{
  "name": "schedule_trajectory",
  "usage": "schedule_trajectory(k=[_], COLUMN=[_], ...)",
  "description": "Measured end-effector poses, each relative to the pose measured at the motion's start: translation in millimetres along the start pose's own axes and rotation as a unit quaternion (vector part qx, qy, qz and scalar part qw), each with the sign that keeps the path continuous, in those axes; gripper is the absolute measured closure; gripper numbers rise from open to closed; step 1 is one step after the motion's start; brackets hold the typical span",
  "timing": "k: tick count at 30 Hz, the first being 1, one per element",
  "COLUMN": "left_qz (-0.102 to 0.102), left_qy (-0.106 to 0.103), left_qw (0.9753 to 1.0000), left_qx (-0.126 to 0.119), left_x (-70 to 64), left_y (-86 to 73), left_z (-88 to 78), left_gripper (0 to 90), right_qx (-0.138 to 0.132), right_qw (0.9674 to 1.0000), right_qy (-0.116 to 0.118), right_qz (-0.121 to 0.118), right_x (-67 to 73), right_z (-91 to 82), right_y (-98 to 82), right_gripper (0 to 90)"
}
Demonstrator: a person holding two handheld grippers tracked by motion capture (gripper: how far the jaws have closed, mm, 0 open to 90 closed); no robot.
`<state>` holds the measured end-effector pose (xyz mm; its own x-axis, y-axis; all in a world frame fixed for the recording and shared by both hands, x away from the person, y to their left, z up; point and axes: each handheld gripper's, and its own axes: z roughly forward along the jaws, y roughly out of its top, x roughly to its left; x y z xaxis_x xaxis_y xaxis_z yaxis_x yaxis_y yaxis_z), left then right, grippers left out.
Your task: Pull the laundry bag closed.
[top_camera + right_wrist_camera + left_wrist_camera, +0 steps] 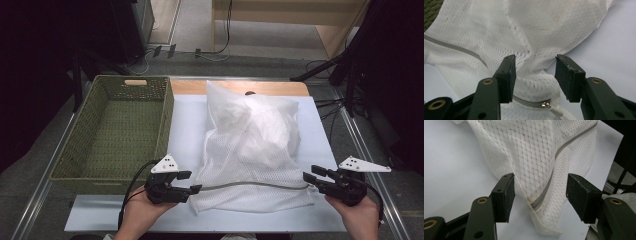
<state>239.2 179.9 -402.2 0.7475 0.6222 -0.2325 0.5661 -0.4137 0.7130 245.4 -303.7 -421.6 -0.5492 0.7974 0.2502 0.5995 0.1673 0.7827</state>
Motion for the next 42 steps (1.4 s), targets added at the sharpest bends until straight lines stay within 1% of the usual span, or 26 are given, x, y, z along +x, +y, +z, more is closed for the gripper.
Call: schedule_trajectory(k=[2, 5, 7, 9, 10, 13, 15, 17, 20, 23, 42], left_qz=[-0.001, 0.001, 0.002, 0.003, 0.003, 0.002, 0.002, 0.002, 0.001, -0.001, -0.001], left_qy=[0.002, 0.0, -0.002, -0.004, -0.005, -0.004, -0.007, -0.008, -0.009, -0.007, -0.008], left_qw=[1.0, 1.0, 1.0, 1.0, 1.0, 1.0, 1.0, 1.0, 1.0, 0.9999, 0.9999], left_qx=[0.001, 0.002, 0.003, 0.004, 0.003, 0.005, 0.004, 0.005, 0.003, 0.007, 0.008], left_x=[-0.3, -0.3, -0.4, -0.4, -0.3, -0.2, 0.3, 0.5, 0.6, 0.5, 1.0], left_y=[0.1, -0.1, -0.3, -0.5, -0.8, -0.8, -1.1, -1.2, -1.6, -1.4, -1.8], left_z=[0.4, 0.9, 1.4, 2.1, 2.5, 2.7, 3.3, 3.7, 4.6, 4.7, 5.8], left_gripper=[40.5, 40.3, 40.0, 39.6, 39.4, 38.9, 38.6, 38.4, 38.2, 38.0, 37.8], right_qx=[-0.002, -0.003, -0.004, -0.008, -0.008, -0.008, -0.008, -0.008, -0.009, -0.01, -0.007], right_qw=[1.0, 1.0, 0.9999, 0.9996, 0.9995, 0.9988, 0.9983, 0.998, 0.9977, 0.9976, 0.9979], right_qy=[0.001, 0.005, 0.012, 0.027, 0.03, 0.036, 0.04, 0.039, 0.04, 0.041, 0.035], right_qz=[-0.001, -0.004, -0.006, -0.007, -0.011, -0.031, -0.041, -0.049, -0.053, -0.054, -0.054], right_x=[1.2, 2.4, 3.3, 4.6, 5.9, 10.0, 12.4, 14.3, 15.6, 16.0, 16.1], right_z=[0.3, 0.7, 1.3, 3.2, 4.1, 6.2, 6.9, 7.7, 8.2, 7.7, 8.4], right_y=[0.1, 0.4, 0.5, 0.7, 1.0, 1.6, 1.9, 2.0, 2.2, 2.1, 1.3], right_gripper=[50.5, 49.2, 46.3, 42.9, 42.1, 40.0, 38.9, 38.0, 37.6, 37.4, 37.4])
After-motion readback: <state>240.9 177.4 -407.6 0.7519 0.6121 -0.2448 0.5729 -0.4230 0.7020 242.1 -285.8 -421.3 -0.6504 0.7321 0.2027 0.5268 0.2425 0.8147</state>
